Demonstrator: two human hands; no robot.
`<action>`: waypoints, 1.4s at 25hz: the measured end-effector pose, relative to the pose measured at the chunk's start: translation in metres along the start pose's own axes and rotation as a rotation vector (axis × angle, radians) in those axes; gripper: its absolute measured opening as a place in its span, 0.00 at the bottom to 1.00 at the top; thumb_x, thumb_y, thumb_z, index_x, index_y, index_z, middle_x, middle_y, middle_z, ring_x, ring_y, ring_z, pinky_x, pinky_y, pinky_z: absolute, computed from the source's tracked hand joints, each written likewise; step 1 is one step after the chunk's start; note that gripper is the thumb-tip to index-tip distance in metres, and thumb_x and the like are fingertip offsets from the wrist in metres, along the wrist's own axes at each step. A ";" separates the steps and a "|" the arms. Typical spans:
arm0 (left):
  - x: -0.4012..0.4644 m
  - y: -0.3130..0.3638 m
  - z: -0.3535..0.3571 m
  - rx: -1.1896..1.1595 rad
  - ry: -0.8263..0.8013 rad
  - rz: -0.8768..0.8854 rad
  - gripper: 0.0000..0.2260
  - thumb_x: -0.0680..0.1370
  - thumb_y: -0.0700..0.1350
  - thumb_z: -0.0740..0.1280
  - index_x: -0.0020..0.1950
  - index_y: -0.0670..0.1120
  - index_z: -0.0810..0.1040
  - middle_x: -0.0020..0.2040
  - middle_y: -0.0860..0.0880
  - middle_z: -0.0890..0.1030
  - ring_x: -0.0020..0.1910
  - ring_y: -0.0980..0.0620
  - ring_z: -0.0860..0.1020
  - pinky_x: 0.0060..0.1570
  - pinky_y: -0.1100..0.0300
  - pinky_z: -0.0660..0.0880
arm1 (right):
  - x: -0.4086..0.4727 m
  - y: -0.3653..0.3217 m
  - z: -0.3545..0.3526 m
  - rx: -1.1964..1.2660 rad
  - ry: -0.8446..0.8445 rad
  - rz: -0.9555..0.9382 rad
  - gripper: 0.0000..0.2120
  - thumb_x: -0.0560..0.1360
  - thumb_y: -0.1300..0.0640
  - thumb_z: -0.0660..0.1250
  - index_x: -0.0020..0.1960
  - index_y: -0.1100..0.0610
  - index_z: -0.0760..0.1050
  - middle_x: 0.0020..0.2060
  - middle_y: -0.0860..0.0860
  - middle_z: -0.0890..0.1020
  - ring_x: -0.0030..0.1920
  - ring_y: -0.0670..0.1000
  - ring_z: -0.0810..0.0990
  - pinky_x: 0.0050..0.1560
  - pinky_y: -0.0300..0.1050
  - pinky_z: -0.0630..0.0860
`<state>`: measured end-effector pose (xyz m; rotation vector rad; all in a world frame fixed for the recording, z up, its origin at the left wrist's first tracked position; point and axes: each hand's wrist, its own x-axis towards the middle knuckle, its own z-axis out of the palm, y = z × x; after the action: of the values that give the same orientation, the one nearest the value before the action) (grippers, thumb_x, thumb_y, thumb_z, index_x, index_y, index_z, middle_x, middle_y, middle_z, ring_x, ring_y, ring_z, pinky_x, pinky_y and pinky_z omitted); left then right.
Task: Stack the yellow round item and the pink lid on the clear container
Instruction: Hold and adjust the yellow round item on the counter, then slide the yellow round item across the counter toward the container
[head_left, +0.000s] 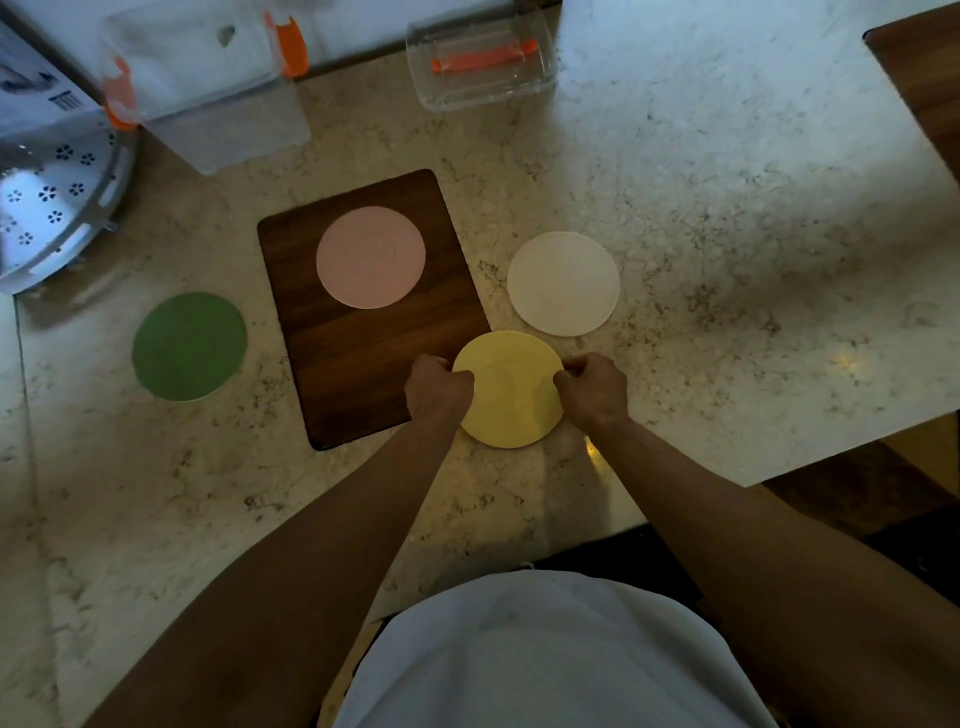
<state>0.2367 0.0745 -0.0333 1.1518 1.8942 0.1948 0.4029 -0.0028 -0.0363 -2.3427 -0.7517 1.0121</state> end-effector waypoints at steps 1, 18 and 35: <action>0.001 0.003 -0.001 -0.001 -0.002 0.006 0.15 0.72 0.42 0.70 0.58 0.44 0.77 0.53 0.45 0.79 0.53 0.44 0.78 0.46 0.55 0.75 | 0.001 -0.002 -0.003 0.022 -0.019 -0.037 0.13 0.73 0.58 0.66 0.55 0.57 0.82 0.51 0.52 0.85 0.52 0.51 0.82 0.49 0.40 0.72; 0.060 0.128 0.021 -0.120 -0.179 0.147 0.09 0.71 0.32 0.69 0.35 0.45 0.78 0.44 0.39 0.82 0.44 0.39 0.83 0.41 0.40 0.83 | 0.122 -0.046 -0.071 -0.035 0.114 -0.104 0.11 0.76 0.58 0.64 0.57 0.58 0.79 0.53 0.55 0.83 0.51 0.52 0.80 0.48 0.39 0.69; 0.070 0.142 0.043 0.241 -0.111 0.272 0.07 0.69 0.37 0.73 0.46 0.39 0.83 0.46 0.41 0.84 0.43 0.44 0.83 0.46 0.50 0.82 | 0.138 -0.037 -0.065 -0.105 0.160 -0.013 0.12 0.73 0.57 0.67 0.54 0.58 0.80 0.50 0.54 0.84 0.52 0.54 0.81 0.50 0.47 0.76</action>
<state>0.3468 0.1957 -0.0260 1.5516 1.6923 0.0501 0.5217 0.1002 -0.0432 -2.4700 -0.7726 0.7861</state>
